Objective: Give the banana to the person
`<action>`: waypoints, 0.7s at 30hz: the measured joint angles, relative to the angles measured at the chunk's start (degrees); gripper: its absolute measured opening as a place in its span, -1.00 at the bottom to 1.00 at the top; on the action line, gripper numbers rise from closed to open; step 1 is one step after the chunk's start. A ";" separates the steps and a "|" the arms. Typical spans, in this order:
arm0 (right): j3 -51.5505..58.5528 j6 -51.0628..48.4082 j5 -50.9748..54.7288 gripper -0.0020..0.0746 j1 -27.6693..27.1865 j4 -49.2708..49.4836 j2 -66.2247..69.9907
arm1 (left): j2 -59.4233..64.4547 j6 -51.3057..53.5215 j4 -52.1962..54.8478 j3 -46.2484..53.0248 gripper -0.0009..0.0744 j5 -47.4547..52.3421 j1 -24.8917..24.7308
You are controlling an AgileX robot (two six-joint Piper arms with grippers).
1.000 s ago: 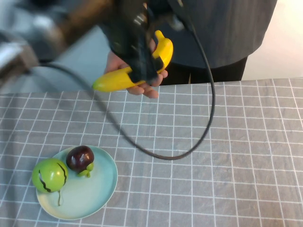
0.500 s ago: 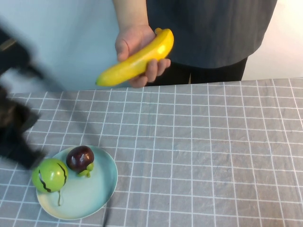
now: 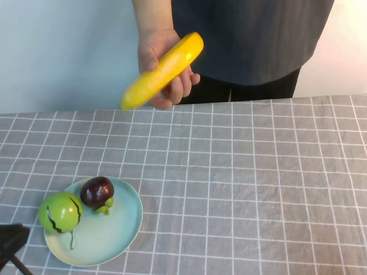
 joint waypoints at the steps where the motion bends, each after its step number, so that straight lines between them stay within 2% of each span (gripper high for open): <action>1: 0.00 0.00 0.00 -0.97 0.00 0.00 0.00 | -0.10 -0.32 -0.15 0.20 -0.98 0.44 0.00; 5: 0.00 0.00 0.00 -0.97 0.00 0.00 0.00 | -0.10 -1.15 -0.63 0.22 -0.98 0.16 0.00; 7: 0.00 0.00 0.00 -0.97 0.00 0.00 0.00 | -0.35 -0.77 0.22 0.79 -0.98 -2.99 0.00; 14: 0.00 0.00 0.00 -0.97 0.00 0.00 0.00 | -7.21 0.25 3.58 12.09 -0.98 -25.82 0.47; 17: 0.00 0.00 0.00 -0.97 0.00 0.00 0.00 | -15.58 2.87 1.46 19.44 -0.98 -34.18 4.93; 21: 0.00 0.00 0.00 -0.97 0.00 0.00 0.00 | -27.14 10.20 -7.64 28.60 -0.99 -42.07 15.96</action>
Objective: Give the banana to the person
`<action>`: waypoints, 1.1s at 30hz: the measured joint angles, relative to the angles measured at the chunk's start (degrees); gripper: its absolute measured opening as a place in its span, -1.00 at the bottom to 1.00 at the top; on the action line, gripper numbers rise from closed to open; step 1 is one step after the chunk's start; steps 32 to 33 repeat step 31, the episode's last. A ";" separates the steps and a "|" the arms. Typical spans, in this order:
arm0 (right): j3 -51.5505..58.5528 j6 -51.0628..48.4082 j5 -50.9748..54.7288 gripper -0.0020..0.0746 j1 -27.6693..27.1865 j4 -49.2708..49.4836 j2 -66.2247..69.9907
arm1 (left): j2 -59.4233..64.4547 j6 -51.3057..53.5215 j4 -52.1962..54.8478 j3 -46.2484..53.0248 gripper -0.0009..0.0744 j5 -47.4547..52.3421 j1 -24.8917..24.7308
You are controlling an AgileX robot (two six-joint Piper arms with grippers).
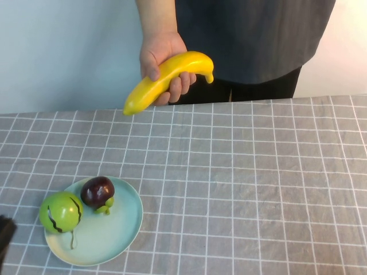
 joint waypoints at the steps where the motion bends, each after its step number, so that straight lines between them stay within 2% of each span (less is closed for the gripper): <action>1: 0.00 0.00 0.00 -0.97 0.00 0.00 0.00 | -1.95 1.48 -2.15 2.22 -0.98 -1.24 2.56; 5: 0.00 0.00 0.09 -0.97 0.00 0.00 0.00 | -4.59 3.89 -8.44 9.09 -0.98 -7.48 12.91; 9: 0.00 0.00 0.09 -0.97 0.00 0.00 0.00 | -4.71 3.12 -10.64 11.06 -0.99 -6.68 17.65; 16: 0.00 0.00 0.09 -0.97 0.00 0.00 0.00 | -4.84 2.30 -10.75 11.06 -0.98 8.04 18.71; 33: 0.00 0.00 0.09 -0.97 0.00 0.00 0.00 | -4.84 2.05 -10.75 10.96 -0.99 8.62 18.81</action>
